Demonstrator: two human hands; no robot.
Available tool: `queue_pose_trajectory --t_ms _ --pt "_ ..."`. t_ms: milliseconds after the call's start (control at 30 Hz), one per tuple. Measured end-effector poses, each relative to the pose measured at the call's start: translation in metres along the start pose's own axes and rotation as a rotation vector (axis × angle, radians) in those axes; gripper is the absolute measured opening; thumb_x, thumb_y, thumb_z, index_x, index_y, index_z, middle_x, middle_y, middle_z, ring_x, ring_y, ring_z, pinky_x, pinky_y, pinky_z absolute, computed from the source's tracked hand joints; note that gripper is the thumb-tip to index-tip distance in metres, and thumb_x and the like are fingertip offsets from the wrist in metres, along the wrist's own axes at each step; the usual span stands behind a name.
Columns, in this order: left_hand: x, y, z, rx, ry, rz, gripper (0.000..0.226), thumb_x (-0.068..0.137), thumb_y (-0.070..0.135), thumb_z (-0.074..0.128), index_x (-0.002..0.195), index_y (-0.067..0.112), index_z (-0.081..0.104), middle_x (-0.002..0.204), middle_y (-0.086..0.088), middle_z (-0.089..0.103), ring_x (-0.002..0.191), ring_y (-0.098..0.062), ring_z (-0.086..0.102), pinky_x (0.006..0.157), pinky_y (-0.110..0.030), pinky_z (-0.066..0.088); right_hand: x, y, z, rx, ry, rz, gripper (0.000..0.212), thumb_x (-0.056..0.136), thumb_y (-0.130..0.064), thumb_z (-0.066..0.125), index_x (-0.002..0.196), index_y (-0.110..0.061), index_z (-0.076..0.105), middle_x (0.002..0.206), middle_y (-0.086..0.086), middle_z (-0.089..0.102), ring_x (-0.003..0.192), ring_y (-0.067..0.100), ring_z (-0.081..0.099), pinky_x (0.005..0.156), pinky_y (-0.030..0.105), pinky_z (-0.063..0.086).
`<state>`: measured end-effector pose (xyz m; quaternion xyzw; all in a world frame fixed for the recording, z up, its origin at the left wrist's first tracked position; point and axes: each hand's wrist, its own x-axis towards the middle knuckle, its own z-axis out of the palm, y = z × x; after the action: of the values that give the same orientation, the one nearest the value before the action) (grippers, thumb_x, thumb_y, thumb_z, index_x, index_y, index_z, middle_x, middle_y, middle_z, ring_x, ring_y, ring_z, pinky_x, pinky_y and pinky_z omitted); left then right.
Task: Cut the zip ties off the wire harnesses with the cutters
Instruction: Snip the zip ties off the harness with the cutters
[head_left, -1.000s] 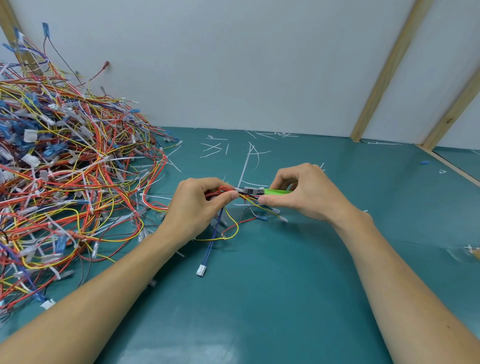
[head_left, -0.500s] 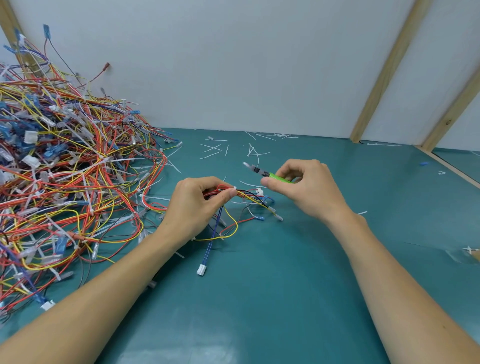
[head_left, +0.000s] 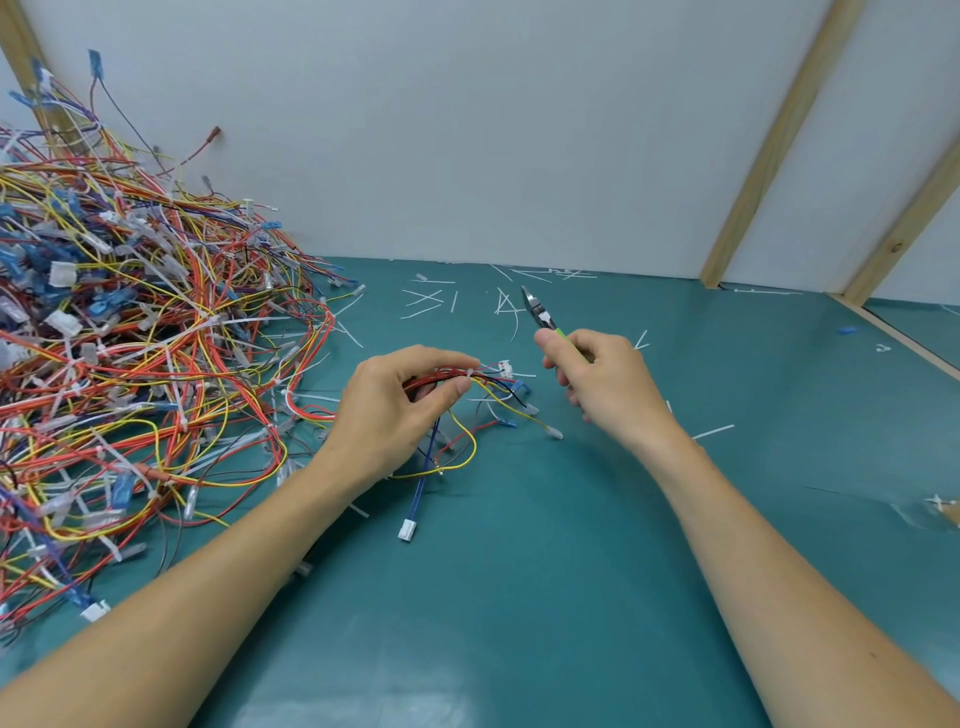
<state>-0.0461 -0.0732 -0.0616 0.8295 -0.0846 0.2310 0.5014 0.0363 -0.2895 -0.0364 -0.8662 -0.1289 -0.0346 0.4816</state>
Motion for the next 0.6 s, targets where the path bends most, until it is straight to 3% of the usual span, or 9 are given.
queue_pose_trajectory --t_ms 67,133,233,300,400,467,533,600 --pt "0.0007 0.0012 0.0000 -0.024 0.003 0.000 0.019 0.092 0.014 0.073 0.109 0.023 0.078 0.090 0.006 0.075 0.071 -0.013 0.064 0.068 -0.028 0.049 0.0001 -0.0005 0.0005 0.052 -0.030 0.041 0.046 0.096 -0.053 0.064 0.081 -0.010 0.067 0.064 -0.005 0.059 0.059 0.017 0.051 0.061 0.036 0.043" --pt "0.0011 0.0012 -0.0002 -0.039 0.010 0.005 0.018 0.093 0.013 0.072 0.108 0.022 0.078 0.087 0.008 0.074 0.069 -0.018 0.062 0.066 -0.031 0.047 0.0002 0.0002 0.0012 0.082 -0.067 0.068 0.037 0.094 -0.039 0.069 0.081 -0.006 0.063 0.068 -0.002 0.061 0.057 0.016 0.051 0.059 0.033 0.041" --pt "0.0004 0.0014 -0.0006 -0.038 0.020 -0.002 0.014 0.093 0.015 0.072 0.103 0.022 0.078 0.079 0.004 0.072 0.065 -0.025 0.056 0.062 -0.032 0.042 -0.0012 0.0003 0.0017 0.107 -0.109 0.089 0.014 0.087 -0.018 0.072 0.075 -0.016 0.065 0.073 0.007 0.062 0.061 0.019 0.048 0.060 0.033 0.038" --pt "0.0004 0.0023 -0.0011 -0.051 0.023 -0.014 0.014 0.093 0.015 0.071 0.103 0.022 0.078 0.080 -0.004 0.072 0.070 -0.032 0.058 0.063 -0.037 0.044 -0.0019 -0.0002 0.0016 0.133 -0.139 0.100 0.017 0.085 -0.010 0.073 0.075 -0.019 0.064 0.076 0.007 0.069 0.061 0.017 0.049 0.060 0.029 0.036" --pt "0.0008 0.0027 -0.0018 -0.094 0.029 -0.020 0.015 0.094 0.015 0.070 0.105 0.023 0.077 0.077 -0.008 0.070 0.066 -0.015 0.052 0.064 -0.027 0.041 -0.0011 0.0016 0.0041 0.125 -0.163 0.118 0.019 0.084 -0.003 0.070 0.078 -0.019 0.060 0.087 0.005 0.078 0.057 0.008 0.051 0.061 0.027 0.035" --pt "0.0020 0.0019 -0.0021 -0.090 0.055 -0.037 0.018 0.095 0.018 0.069 0.111 0.025 0.074 0.064 -0.009 0.055 0.061 -0.011 0.040 0.060 -0.021 0.034 0.0005 0.0046 0.0055 0.102 -0.124 0.161 0.016 0.085 -0.008 0.069 0.079 -0.019 0.058 0.076 0.000 0.075 0.063 0.019 0.043 0.060 0.030 0.032" --pt "0.0029 0.0007 -0.0018 -0.061 0.096 -0.044 0.020 0.096 0.021 0.068 0.115 0.025 0.073 0.058 0.008 0.041 0.057 -0.008 0.034 0.056 -0.016 0.030 0.0023 0.0071 0.0050 0.119 -0.111 0.227 0.008 0.090 -0.012 0.059 0.084 -0.017 0.057 0.075 0.001 0.077 0.069 0.024 0.037 0.057 0.031 0.029" --pt "0.0030 0.0010 -0.0016 -0.056 0.115 -0.047 0.016 0.097 0.022 0.066 0.111 0.024 0.075 0.058 0.015 0.049 0.056 -0.004 0.039 0.056 -0.013 0.032 0.0033 0.0081 0.0036 0.175 -0.118 0.290 0.007 0.092 -0.014 0.053 0.085 -0.014 0.056 0.079 0.007 0.078 0.066 0.024 0.038 0.053 0.029 0.028"
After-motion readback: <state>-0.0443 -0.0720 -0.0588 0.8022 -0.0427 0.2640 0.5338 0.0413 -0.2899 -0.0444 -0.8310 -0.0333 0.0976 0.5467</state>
